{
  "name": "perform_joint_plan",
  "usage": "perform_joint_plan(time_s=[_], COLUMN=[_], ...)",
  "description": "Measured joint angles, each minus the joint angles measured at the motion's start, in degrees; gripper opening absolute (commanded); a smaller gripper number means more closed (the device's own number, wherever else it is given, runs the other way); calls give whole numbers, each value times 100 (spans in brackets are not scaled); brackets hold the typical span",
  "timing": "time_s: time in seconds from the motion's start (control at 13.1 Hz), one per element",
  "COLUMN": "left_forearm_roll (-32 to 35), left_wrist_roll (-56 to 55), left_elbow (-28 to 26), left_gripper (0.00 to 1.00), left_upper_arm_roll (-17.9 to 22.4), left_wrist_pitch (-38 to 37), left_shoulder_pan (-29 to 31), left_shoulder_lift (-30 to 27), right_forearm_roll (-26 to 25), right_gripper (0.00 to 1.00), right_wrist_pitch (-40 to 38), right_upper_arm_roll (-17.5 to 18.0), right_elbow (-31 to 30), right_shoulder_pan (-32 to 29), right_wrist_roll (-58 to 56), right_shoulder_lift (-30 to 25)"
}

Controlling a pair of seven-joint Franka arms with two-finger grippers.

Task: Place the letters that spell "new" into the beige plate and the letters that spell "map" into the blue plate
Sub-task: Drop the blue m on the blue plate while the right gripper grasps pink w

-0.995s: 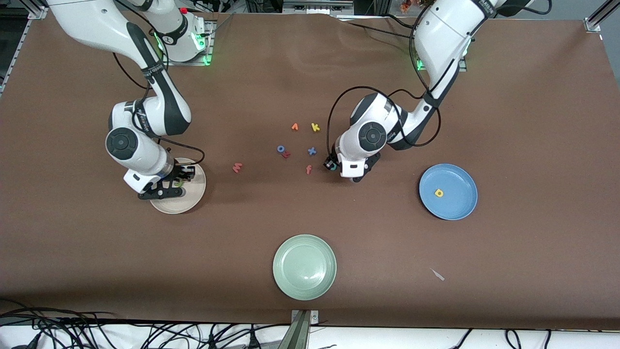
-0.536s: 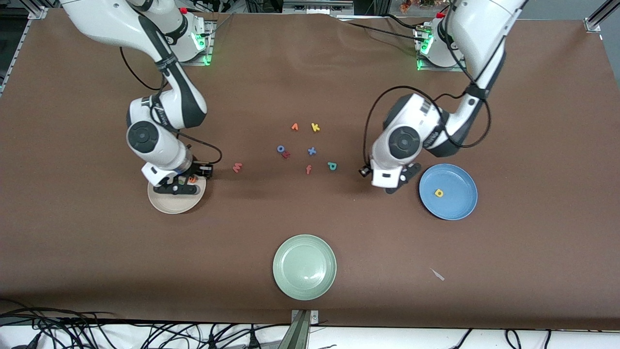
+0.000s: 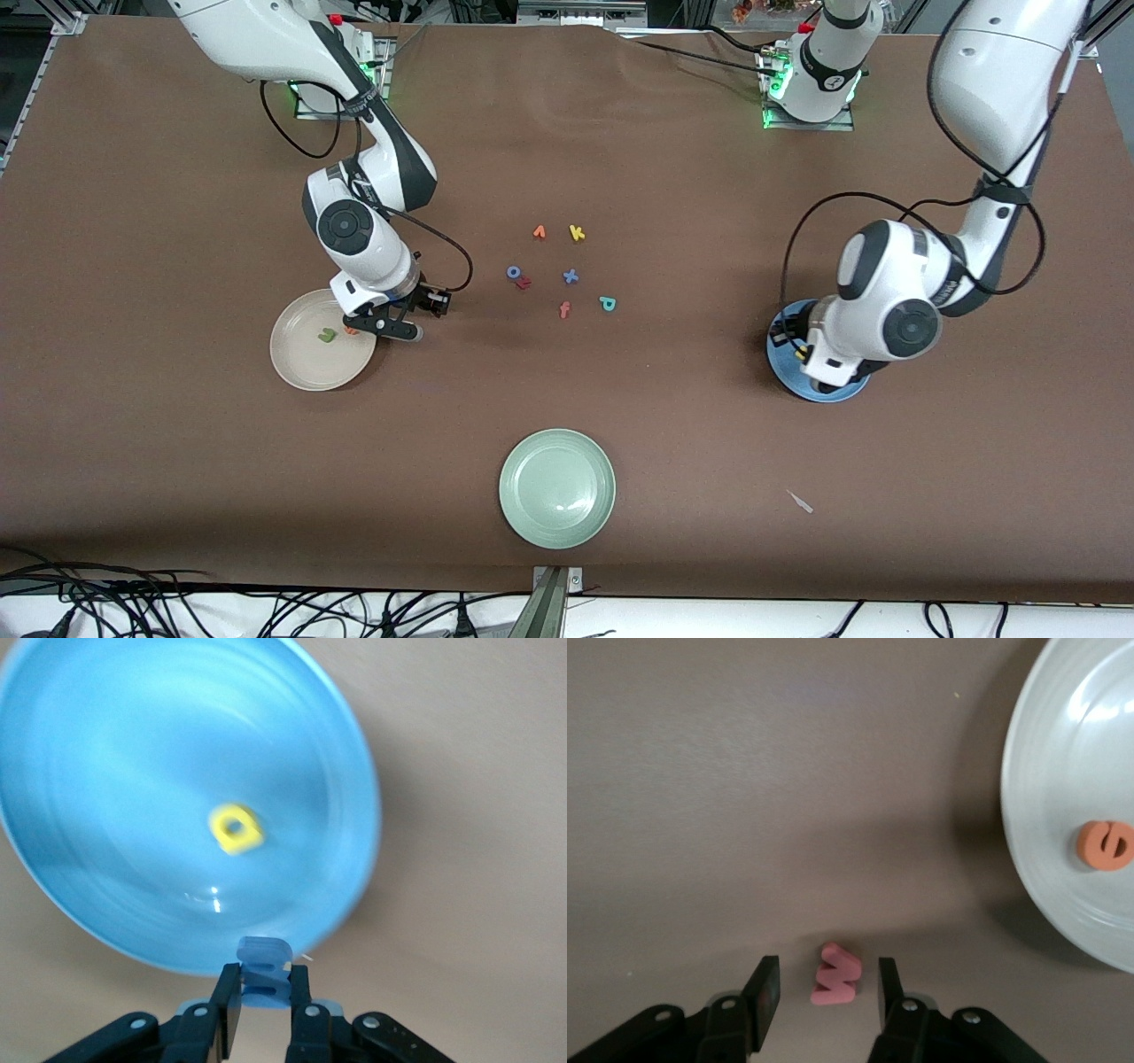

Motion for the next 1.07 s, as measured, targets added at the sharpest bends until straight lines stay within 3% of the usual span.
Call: perform_joint_plan(time_s=[0.08, 0.15, 0.23, 0.54, 0.77, 0.84, 1.07], left_forearm_roll=[1, 53, 236, 515, 515, 514, 514], left_wrist_roll=[322, 575, 715, 1001, 1046, 952, -175], left_elbow=[-4, -18, -23, 84, 498, 732, 1090], left_gripper=[22, 66, 100, 100, 100, 100, 100], left_upper_arm_roll=[3, 6, 3, -83, -640, -935, -1383], left_wrist_pitch=[-12, -21, -21, -17, -457, -691, -957], left_shoulder_pan=[166, 280, 340, 361, 277, 201, -339], left_shoulder_lift=[46, 122, 218, 295, 164, 126, 37], right_forearm_roll=[0, 0, 0, 0, -1, -2, -6], right_gripper=[53, 53, 53, 53, 49, 44, 5], right_wrist_pitch=[236, 451, 600, 769, 881, 897, 900], right_upper_arm_roll=[-7, -10, -10, 2, 7, 7, 1], right_elbow=[-143, -288, -401, -464, -465, -464, -465], right_shoulder_pan=[-12, -17, -17, 72, 149, 147, 144], right_wrist_roll=[42, 61, 75, 245, 299, 300, 300], right_shoulder_lift=[24, 47, 71, 95, 168, 173, 165])
